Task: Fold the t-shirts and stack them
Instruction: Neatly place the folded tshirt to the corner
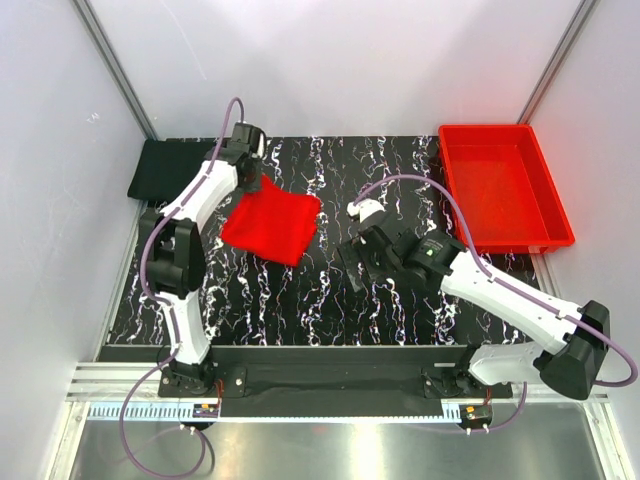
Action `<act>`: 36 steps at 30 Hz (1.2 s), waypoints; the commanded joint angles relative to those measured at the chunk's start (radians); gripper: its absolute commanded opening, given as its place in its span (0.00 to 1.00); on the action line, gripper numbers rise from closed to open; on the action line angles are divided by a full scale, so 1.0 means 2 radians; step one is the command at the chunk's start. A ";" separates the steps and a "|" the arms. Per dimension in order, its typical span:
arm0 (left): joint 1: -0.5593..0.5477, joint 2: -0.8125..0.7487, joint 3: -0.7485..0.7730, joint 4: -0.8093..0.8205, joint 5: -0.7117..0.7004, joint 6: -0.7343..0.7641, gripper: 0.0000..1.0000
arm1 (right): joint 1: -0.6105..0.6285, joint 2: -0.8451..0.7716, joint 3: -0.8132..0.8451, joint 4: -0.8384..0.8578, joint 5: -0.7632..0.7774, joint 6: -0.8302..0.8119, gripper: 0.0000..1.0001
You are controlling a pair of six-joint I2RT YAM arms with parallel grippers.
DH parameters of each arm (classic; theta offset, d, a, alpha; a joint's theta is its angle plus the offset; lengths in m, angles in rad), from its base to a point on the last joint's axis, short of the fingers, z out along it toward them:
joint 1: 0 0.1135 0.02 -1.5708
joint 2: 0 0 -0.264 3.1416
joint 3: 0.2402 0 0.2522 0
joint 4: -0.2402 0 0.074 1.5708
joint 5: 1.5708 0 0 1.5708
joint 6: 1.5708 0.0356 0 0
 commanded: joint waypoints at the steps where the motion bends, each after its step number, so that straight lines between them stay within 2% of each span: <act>1: 0.024 -0.013 0.025 0.048 -0.069 0.103 0.00 | -0.004 -0.017 -0.012 -0.003 -0.010 0.007 1.00; 4: 0.039 -0.004 0.055 0.081 -0.106 0.138 0.00 | -0.005 -0.007 -0.005 -0.012 -0.007 -0.009 1.00; 8: 0.064 0.031 0.097 0.107 -0.106 0.161 0.00 | -0.009 -0.001 -0.005 0.000 -0.002 -0.017 1.00; 11: 0.074 0.069 0.152 0.133 -0.092 0.194 0.00 | -0.019 0.012 0.001 0.004 -0.006 -0.023 1.00; 15: 0.092 0.145 0.289 0.114 -0.070 0.203 0.00 | -0.037 0.034 0.011 0.003 -0.010 -0.026 1.00; 16: 0.094 0.155 0.300 0.111 -0.070 0.202 0.00 | -0.042 0.037 0.017 0.003 -0.010 -0.029 1.00; 24: 0.114 0.166 0.300 0.164 -0.117 0.200 0.00 | -0.079 0.086 0.050 0.005 -0.024 -0.039 0.99; 31: 0.124 0.119 0.284 0.150 -0.149 0.197 0.00 | -0.091 0.118 0.072 0.014 -0.031 -0.042 1.00; 36: 0.137 0.104 0.290 0.123 -0.141 0.194 0.00 | -0.093 0.136 0.090 0.019 -0.040 -0.044 1.00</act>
